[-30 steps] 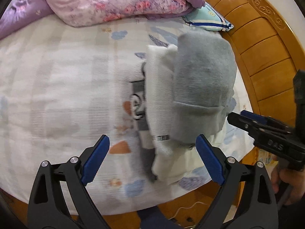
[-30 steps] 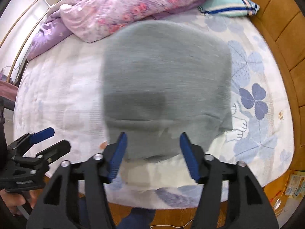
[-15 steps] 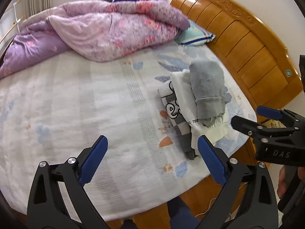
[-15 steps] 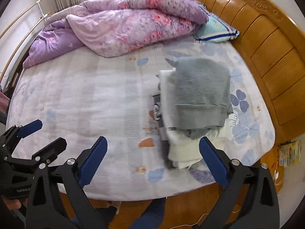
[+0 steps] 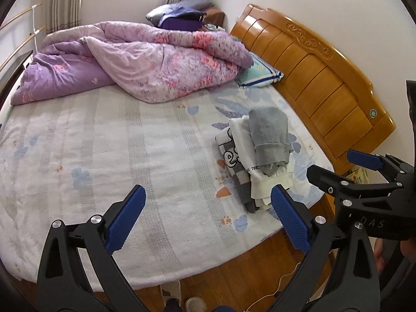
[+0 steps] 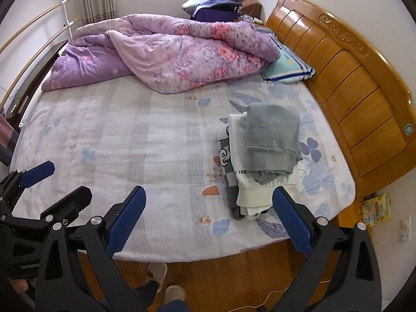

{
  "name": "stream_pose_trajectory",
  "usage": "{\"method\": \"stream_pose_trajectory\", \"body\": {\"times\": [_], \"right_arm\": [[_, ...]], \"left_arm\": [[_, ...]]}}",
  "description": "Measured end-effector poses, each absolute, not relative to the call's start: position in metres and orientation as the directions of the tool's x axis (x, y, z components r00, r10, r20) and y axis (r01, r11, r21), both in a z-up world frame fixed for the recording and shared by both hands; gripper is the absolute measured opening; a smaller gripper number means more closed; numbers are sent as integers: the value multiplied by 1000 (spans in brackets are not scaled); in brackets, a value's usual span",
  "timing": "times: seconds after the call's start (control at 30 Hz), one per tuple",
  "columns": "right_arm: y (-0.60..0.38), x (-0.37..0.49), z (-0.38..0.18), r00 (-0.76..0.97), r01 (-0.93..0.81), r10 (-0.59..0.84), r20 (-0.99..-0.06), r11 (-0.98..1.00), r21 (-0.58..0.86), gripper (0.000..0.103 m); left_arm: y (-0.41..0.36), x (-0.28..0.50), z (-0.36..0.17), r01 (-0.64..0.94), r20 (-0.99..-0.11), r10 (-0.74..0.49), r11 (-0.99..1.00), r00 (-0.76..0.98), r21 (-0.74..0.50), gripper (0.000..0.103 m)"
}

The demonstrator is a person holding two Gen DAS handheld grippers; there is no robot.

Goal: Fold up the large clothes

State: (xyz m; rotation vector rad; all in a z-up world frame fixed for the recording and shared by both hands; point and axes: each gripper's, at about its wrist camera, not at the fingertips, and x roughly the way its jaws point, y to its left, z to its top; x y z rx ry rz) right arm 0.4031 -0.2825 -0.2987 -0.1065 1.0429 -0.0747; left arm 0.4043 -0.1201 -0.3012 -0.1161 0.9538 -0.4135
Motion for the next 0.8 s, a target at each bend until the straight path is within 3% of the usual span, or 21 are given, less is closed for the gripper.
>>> {"method": "stream_pose_trajectory", "body": {"times": [0.23, 0.63, 0.8], "right_arm": [[-272, 359, -276, 554, -17, -108, -825, 990, -141, 94], [-262, 260, -225, 635, -81, 33, -772, 996, -25, 94], [-252, 224, -200, 674, -100, 61, -737, 995, -10, 94]], "left_arm": [[-110, 352, -271, 264, -727, -365, 930, 581, -256, 97], [-86, 230, -205, 148, -668, -217, 976, 712, -159, 98], [-83, 180, -168, 132, -620, -143, 989, 771, -63, 98]]}}
